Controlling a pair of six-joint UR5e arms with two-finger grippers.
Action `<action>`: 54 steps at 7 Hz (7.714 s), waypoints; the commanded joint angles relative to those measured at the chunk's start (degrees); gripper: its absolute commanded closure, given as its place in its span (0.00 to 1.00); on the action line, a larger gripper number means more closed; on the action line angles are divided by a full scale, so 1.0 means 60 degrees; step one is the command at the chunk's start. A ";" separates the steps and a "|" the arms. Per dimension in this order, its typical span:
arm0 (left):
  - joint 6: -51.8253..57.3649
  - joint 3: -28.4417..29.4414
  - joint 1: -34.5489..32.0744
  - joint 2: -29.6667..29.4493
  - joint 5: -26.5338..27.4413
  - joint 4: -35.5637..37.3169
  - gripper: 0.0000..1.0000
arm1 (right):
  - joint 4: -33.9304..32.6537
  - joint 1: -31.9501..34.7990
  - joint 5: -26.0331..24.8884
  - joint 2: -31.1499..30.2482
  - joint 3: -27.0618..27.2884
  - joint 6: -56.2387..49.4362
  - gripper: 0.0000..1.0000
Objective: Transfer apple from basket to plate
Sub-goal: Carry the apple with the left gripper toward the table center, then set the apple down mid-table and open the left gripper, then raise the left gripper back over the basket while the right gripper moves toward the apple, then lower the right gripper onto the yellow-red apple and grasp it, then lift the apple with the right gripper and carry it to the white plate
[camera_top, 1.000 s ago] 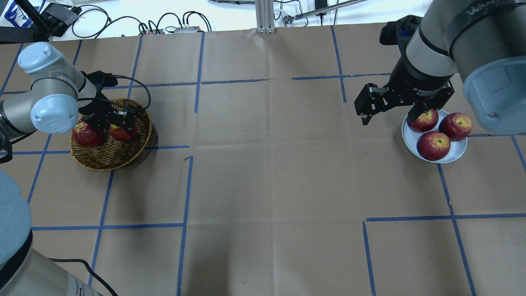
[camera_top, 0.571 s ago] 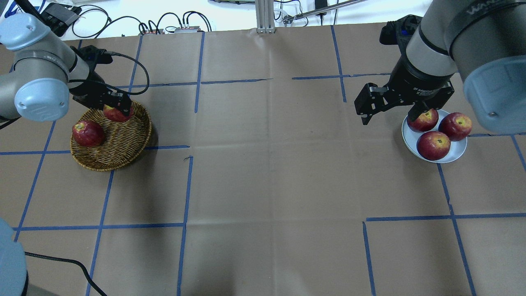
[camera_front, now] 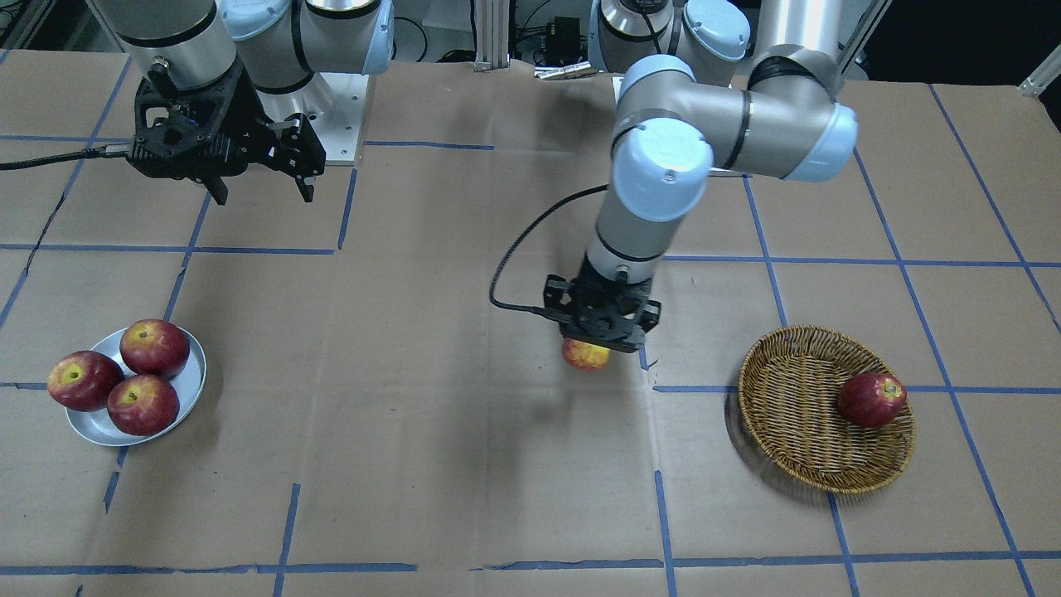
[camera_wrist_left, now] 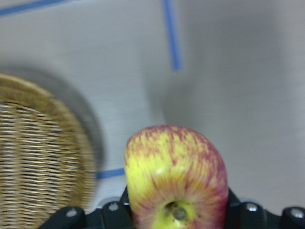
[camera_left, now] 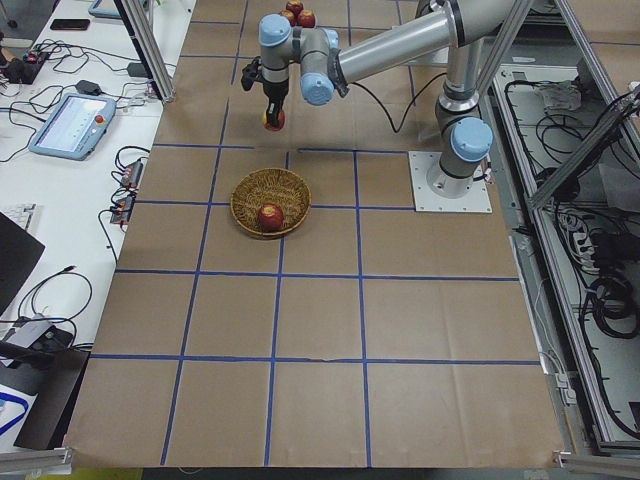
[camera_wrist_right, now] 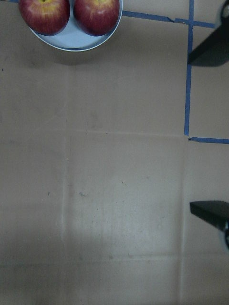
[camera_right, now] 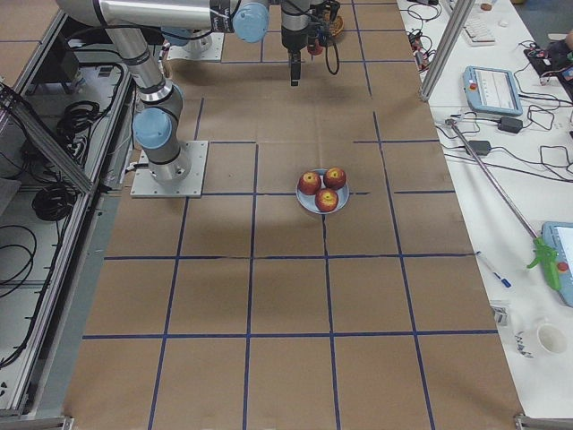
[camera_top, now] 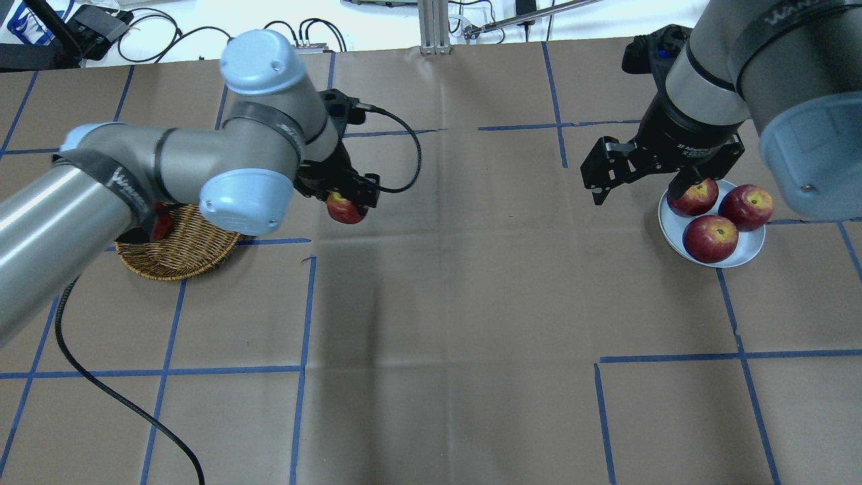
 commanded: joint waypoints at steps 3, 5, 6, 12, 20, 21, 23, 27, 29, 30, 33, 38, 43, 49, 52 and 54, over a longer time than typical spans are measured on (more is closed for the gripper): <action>-0.0598 0.0808 -0.1443 -0.2086 0.0032 0.1949 0.60 | 0.0000 0.0000 0.0000 -0.0006 0.0015 -0.0011 0.00; -0.0569 0.1062 -0.1443 -0.2484 0.0047 0.1788 0.60 | 0.0000 0.0000 0.0000 0.0008 0.0015 -0.0011 0.00; -0.0467 0.1004 -0.1443 -0.2615 0.0018 0.1831 0.60 | 0.0000 0.0000 0.0000 -0.0006 0.0015 -0.0011 0.00; -0.0451 0.1469 -0.0906 -0.1410 0.0018 0.0378 0.01 | 0.0000 0.0000 0.0015 0.0009 0.0015 -0.0011 0.00; 0.1367 0.1428 0.2292 0.2788 0.0340 -0.4435 0.01 | -0.0279 0.1997 -0.0072 0.2373 -0.2160 0.2454 0.00; 0.1293 0.1428 0.2277 0.2992 0.0355 -0.4713 0.01 | -0.0409 0.2543 -0.0088 0.3194 -0.2748 0.2929 0.00; 0.1307 0.1472 0.2277 0.3388 0.0820 -0.4775 0.01 | -0.1750 0.3278 -0.0175 0.4398 -0.2915 0.3765 0.00; 0.1277 0.1414 0.2380 0.3506 0.0998 -0.4934 0.01 | -0.3672 0.3750 -0.0205 0.5705 -0.2420 0.3799 0.00; 0.1248 0.1428 0.2438 0.3608 0.1058 -0.4979 0.01 | -0.5133 0.3721 -0.0640 0.6027 -0.1543 0.3710 0.00; 0.1248 0.1428 0.2453 0.3580 0.1058 -0.4835 0.01 | -0.5345 0.3750 -0.0644 0.6102 -0.1291 0.3724 0.00; 0.1233 0.1428 0.2438 0.3682 0.0926 -0.4804 0.01 | -0.5754 0.3765 -0.0557 0.6394 -0.1055 0.3534 0.00; 0.1249 0.1370 0.2453 0.3931 0.1000 -0.4818 0.01 | -0.5933 0.3896 -0.0542 0.6586 -0.1113 0.3519 0.28; 0.1233 0.1384 0.2453 0.3872 0.0956 -0.4745 0.01 | -0.5642 0.3795 -0.0556 0.6018 -0.1448 0.3549 0.42; 0.1233 0.1384 0.2453 0.3931 0.0999 -0.4760 0.01 | -0.3632 -0.1220 -0.0615 0.2884 0.0215 -0.1712 0.41; 0.1233 0.1384 0.2453 0.3946 0.0970 -0.4760 0.01 | -0.3749 -0.3759 -0.0527 0.2879 0.0381 -0.4733 0.42; 0.1233 0.1384 0.2453 0.3946 0.0956 -0.4760 0.01 | -0.4333 -0.4145 -0.0295 0.3273 0.0613 -0.5487 0.42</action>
